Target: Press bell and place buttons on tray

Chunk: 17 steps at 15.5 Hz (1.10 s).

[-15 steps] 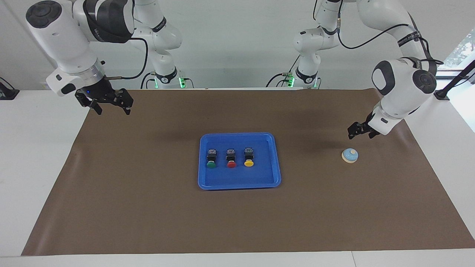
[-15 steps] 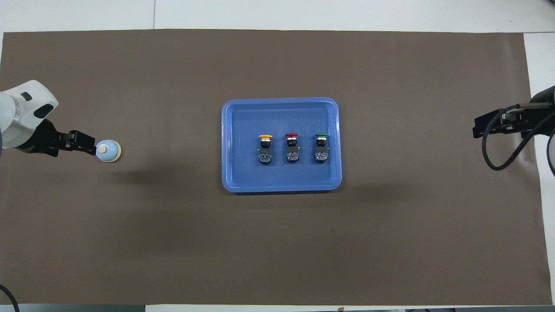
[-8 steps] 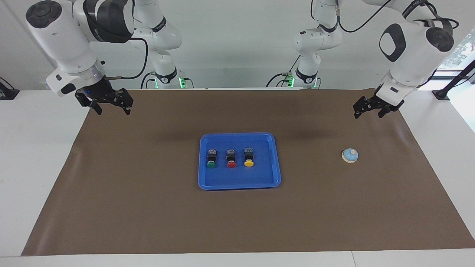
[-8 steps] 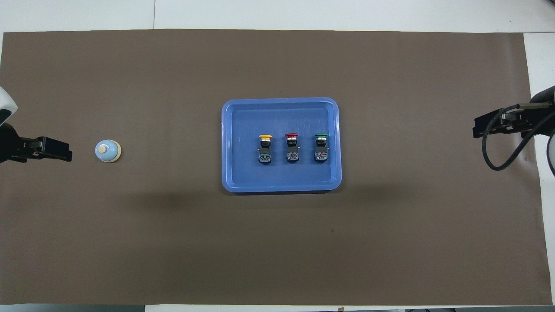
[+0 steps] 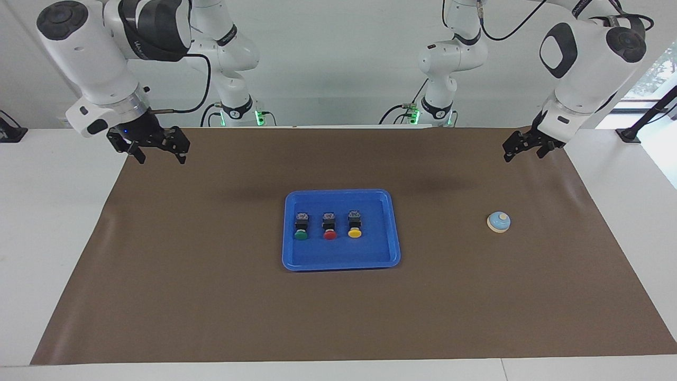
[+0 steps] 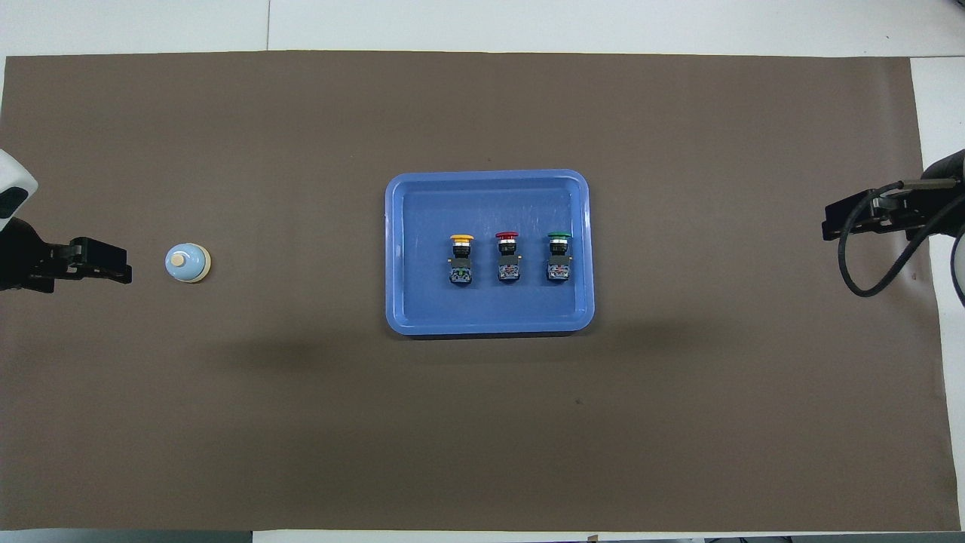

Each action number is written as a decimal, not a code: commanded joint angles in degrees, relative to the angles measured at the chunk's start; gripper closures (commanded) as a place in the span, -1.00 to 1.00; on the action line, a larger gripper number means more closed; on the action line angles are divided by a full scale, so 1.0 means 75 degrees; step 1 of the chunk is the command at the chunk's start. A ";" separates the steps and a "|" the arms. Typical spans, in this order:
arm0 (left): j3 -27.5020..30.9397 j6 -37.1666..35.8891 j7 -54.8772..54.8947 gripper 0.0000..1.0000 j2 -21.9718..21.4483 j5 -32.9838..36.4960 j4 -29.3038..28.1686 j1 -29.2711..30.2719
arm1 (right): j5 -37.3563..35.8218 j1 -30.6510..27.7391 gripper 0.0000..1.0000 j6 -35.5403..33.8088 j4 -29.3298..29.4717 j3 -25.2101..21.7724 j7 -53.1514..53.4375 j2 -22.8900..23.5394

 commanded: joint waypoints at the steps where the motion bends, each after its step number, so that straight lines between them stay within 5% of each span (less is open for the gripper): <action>1: 0.0018 -0.0261 -0.0120 -1.00 0.0051 0.0003 0.0218 -0.0126 | 0.0027 -0.0090 -1.00 -0.0094 -0.0083 0.0075 -0.0056 -0.0128; 17: -0.0287 -0.0250 -0.0143 -1.00 -0.0008 0.0003 0.0746 -0.0067 | 0.0027 -0.0090 -1.00 -0.0105 -0.0083 0.0075 -0.0068 -0.0128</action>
